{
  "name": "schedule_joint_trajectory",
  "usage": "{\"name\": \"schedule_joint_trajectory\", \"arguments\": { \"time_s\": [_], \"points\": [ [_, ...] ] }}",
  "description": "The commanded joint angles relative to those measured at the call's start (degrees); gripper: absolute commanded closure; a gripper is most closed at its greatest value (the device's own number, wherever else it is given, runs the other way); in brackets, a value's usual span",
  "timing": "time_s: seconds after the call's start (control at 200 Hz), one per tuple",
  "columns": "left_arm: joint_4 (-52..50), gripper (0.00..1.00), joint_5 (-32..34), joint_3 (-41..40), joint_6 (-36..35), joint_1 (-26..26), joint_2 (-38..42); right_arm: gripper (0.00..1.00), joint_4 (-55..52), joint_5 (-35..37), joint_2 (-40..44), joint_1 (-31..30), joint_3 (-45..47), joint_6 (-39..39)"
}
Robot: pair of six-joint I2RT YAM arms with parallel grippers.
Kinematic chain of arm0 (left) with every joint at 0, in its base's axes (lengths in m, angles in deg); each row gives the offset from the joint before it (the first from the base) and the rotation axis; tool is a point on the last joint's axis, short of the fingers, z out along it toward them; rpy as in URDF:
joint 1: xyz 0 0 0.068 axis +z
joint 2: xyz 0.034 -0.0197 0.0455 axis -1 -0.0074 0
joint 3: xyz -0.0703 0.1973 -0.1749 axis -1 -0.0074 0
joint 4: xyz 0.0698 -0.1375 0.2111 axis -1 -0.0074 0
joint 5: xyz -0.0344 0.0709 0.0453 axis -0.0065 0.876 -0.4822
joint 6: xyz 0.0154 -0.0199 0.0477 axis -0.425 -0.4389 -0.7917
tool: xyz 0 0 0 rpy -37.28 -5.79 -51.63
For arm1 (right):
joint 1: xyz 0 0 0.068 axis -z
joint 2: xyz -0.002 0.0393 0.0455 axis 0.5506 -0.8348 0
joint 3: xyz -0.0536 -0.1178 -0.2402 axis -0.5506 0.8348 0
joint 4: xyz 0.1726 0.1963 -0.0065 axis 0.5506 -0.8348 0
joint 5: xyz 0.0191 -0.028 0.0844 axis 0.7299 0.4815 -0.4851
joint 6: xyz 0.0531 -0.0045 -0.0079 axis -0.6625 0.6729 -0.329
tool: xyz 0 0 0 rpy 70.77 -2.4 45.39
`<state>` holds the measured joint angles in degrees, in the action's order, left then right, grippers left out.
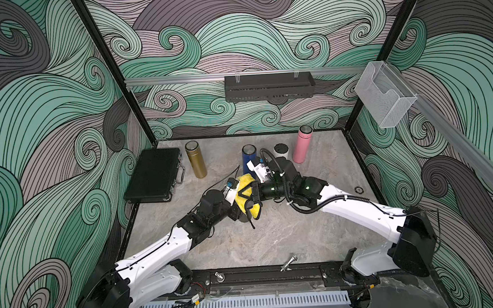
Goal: Wipe the surface of the thermos
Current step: Wipe the dirt from the surface of the thermos.
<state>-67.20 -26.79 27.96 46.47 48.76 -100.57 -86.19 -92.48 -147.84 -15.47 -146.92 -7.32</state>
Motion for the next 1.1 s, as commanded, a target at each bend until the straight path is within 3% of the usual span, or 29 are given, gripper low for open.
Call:
{"name": "schedule_joint_trajectory", "arguments": {
  "time_s": [0.0, 0.47, 0.876, 1.091],
  "points": [
    [0.57, 1.00, -4.12, 0.89, -3.85, -1.90, 0.54, 1.00, -0.96, 7.96, -0.96, 3.23, -2.75, 2.56],
    [-0.48, 1.00, -0.60, 1.29, -3.52, -1.90, 1.02, 1.00, 2.02, 1.19, -9.14, 3.86, -9.05, 2.98],
    [0.30, 1.00, 4.73, 2.63, -0.99, -1.90, -1.99, 1.00, 1.53, 8.16, 4.44, -0.13, 5.03, 0.28],
    [0.54, 1.00, 2.89, 2.28, -0.96, -1.90, -1.47, 1.00, 0.90, 11.11, 8.17, -0.59, 8.88, 0.17]
  ]
}}
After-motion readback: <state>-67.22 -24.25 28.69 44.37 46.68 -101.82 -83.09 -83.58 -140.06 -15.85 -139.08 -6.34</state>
